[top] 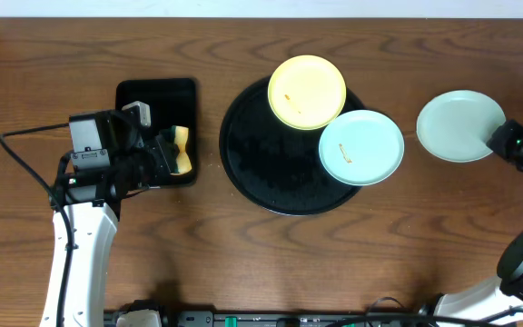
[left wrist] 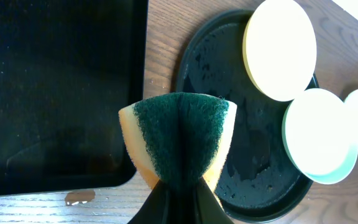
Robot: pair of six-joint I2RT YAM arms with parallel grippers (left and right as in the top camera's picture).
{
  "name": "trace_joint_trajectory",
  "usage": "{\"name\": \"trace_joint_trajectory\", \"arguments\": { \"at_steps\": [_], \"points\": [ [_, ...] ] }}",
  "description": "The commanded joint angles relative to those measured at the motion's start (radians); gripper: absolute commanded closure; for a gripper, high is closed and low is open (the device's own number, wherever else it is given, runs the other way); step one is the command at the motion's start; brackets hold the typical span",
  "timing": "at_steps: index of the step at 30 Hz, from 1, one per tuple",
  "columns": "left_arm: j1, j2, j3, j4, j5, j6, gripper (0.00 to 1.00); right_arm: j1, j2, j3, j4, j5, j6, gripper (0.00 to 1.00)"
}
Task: Clean dirty plates on tray and stack at the side
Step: 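Carry the pale green plate right and set it on the table, then move the right gripper to the rim of the second pale green plate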
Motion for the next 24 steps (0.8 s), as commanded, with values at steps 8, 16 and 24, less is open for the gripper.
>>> {"name": "trace_joint_trajectory", "arguments": {
  "at_steps": [8, 16, 24],
  "points": [
    [0.004, -0.006, 0.029, -0.002, 0.013, 0.025, 0.92, 0.008, -0.134, 0.005, -0.105, -0.228, -0.093, 0.5],
    [0.004, -0.006, 0.029, -0.027, 0.013, 0.025, 0.92, 0.208, -0.289, 0.005, -0.447, -0.274, -0.218, 0.56],
    [0.004, -0.006, 0.029, -0.043, 0.013, 0.026, 0.92, 0.489, -0.228, 0.005, -0.44, 0.075, -0.264, 0.43]
  ]
}}
